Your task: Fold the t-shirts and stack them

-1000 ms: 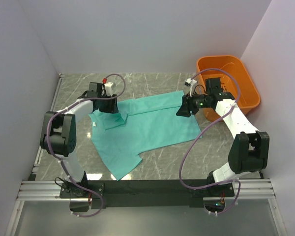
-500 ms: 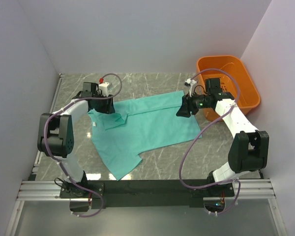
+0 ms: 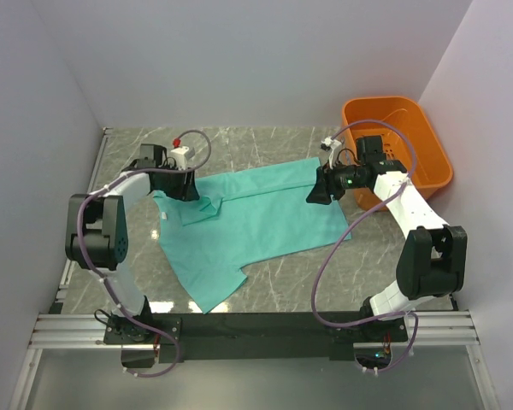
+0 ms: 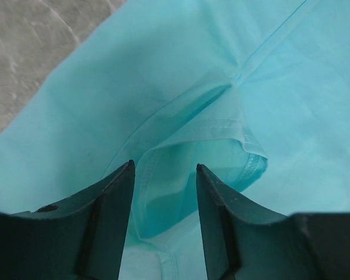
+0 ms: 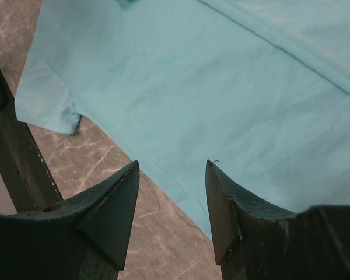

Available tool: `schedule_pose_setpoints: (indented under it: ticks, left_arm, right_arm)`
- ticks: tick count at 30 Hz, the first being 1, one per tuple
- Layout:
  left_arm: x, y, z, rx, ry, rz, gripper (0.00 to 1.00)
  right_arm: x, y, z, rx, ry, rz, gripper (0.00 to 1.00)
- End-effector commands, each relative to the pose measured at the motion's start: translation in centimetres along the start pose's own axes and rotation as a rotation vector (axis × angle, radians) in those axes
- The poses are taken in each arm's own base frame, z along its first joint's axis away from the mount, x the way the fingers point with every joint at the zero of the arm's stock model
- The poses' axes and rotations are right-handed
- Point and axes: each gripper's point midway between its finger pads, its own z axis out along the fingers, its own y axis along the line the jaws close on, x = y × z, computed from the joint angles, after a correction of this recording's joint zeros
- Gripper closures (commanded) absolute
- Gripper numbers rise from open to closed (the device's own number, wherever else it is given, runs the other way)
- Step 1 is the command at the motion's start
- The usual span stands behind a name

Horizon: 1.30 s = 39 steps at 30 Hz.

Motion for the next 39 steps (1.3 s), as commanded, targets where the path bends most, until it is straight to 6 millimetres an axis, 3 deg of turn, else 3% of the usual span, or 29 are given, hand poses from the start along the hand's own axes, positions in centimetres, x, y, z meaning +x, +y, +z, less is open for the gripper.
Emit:
schedule_pose_setpoints:
  ticks: [1, 14, 19, 32, 35, 39]
  left_arm:
    - [-0.7, -0.6, 0.6, 0.038, -0.001, 0.035, 0.48]
    - [-1.8, 0.0, 1.7, -0.062, -0.019, 0.099, 0.49]
    - [-1.6, -0.1, 2.3, -0.051, 0.005, 0.104, 0.57]
    - [-1.7, 0.0, 2.5, -0.091, 0.006, 0.125, 0.63]
    - [-1.6, -0.1, 3.0, -0.089, 0.017, 0.130, 0.67]
    - [-2.3, -0.2, 3.1, -0.094, 0.011, 0.140, 0.84]
  right_arm:
    - [-0.6, 0.1, -0.4, -0.024, -0.019, 0.002, 0.44]
    - [-0.4, 0.0, -0.2, -0.034, -0.014, 0.016, 0.44]
    - [-0.3, 0.0, -0.2, -0.036, -0.013, 0.020, 0.44]
    - [-0.3, 0.1, -0.4, -0.046, -0.015, 0.022, 0.44]
    - [-0.4, 0.1, -0.4, -0.045, -0.018, 0.021, 0.44]
    - [-0.3, 0.1, -0.5, -0.048, -0.017, 0.028, 0.44]
